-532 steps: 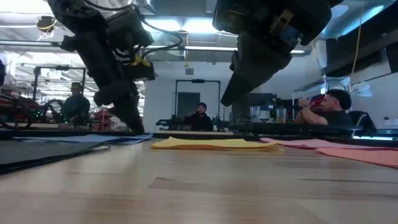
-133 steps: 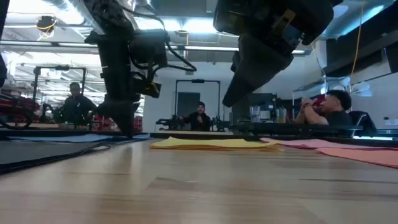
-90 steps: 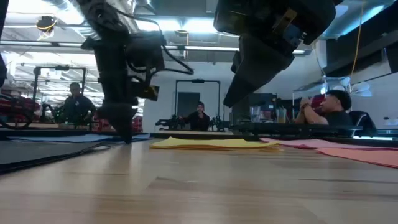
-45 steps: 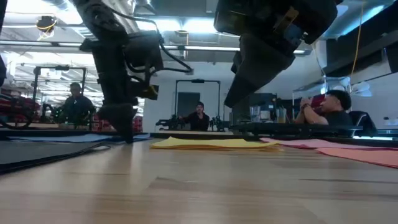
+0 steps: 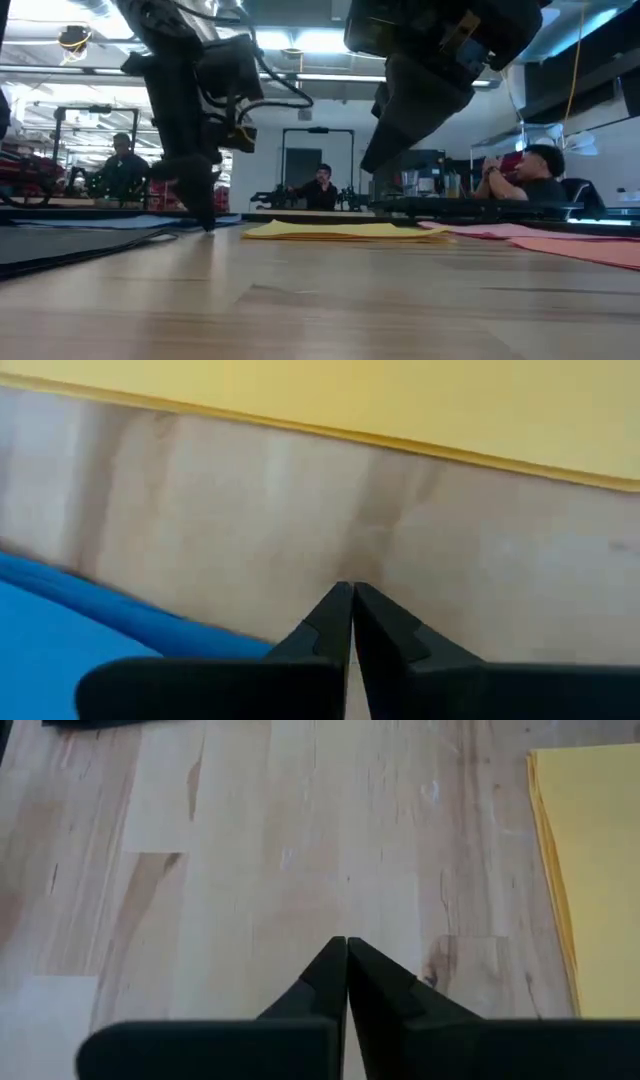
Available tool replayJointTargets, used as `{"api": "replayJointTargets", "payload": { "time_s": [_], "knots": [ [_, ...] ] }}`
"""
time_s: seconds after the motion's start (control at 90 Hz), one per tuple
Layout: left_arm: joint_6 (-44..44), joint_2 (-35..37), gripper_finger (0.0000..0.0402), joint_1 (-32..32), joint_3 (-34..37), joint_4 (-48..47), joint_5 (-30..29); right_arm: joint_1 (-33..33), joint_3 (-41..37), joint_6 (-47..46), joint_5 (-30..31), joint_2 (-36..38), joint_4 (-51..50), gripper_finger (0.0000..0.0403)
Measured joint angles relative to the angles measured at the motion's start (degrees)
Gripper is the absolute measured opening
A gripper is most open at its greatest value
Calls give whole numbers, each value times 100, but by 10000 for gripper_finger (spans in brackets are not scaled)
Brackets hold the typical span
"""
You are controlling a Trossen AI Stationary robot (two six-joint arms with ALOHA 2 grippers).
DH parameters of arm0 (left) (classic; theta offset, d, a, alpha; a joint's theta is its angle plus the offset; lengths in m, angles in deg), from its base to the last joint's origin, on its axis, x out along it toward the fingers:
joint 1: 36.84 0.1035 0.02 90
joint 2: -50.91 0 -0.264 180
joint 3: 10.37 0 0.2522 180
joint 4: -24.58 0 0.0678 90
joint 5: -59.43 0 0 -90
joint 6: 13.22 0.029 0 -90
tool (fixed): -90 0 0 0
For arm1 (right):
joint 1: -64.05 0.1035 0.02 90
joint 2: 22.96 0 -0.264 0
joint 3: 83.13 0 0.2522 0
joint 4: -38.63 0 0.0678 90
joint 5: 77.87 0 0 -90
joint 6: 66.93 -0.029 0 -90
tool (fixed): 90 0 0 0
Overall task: Organize paper
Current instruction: Move the black papers to the bottom left of the table
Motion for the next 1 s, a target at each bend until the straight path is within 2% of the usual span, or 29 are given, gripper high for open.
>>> {"api": "replayJointTargets", "payload": {
  "time_s": [0.511,0.756,1.0],
  "knots": [
    [-774,1535,0,-875,-1,52,-164,0,0,20,-51,0,-103,0],
    [-899,2234,0,-1217,-2,64,-656,-2,0,61,-48,30,-349,0],
    [-1098,2601,0,-1455,53,113,-506,0,2,102,-10,262,-330,0]
  ]
}}
